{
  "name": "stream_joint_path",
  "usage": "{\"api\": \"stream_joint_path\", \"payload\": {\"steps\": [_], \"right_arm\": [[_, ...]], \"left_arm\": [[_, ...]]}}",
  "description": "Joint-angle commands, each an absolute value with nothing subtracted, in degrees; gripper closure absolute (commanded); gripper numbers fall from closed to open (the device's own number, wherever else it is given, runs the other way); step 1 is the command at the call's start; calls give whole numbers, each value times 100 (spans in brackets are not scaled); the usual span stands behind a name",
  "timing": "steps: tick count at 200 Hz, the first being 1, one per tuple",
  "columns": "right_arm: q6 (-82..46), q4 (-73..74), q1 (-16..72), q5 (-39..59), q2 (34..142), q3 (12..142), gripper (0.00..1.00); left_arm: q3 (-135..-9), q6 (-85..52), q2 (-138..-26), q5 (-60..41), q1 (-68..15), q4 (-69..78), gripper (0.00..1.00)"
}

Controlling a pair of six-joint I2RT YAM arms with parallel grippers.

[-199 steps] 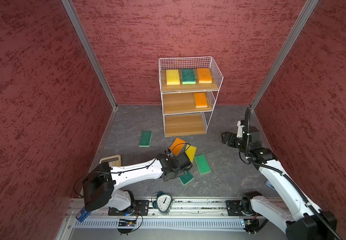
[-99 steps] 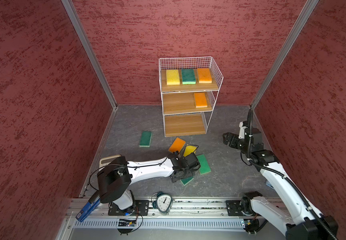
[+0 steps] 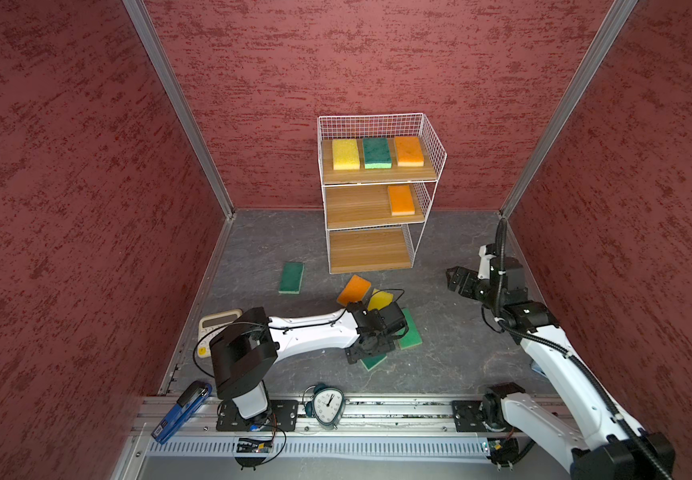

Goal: Place and organize the cleaning sponges onto the shelf
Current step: 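Lower the left gripper and close it on the dark-green pad's end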

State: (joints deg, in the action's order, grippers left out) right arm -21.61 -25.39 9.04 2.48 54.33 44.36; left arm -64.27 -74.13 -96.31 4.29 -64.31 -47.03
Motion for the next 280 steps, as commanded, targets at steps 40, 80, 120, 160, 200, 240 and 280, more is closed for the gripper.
{"api": "stream_joint_path", "payload": {"steps": [40, 80, 120, 160, 200, 240, 280], "right_arm": [[-2226, -2331, 831, 467, 5449, 4311, 1], [-2268, -2303, 825, 537, 5440, 4306, 1], [-2285, -2331, 824, 545, 5399, 4318, 1], [-2285, -2332, 821, 545, 5354, 4298, 1], [-2280, -2321, 816, 550, 5346, 4298, 1], [-2284, -2303, 817, 576, 5344, 4297, 1], [-2318, -2246, 816, 588, 5355, 4271, 1]], "left_arm": [[-6445, -7591, -9598, 301, -6508, -4973, 12], [-6436, -7664, -9665, 185, -6518, -4602, 12], [-6403, -7673, -9764, 79, -6486, -4661, 11], [-6509, -7625, -9802, 98, -6457, -4869, 11], [-6502, -7619, -9986, -50, -6417, -4723, 11], [-6613, -7536, -10079, -68, -6363, -4677, 11], [-6545, -7534, -10132, -123, -6305, -4615, 11]]}}
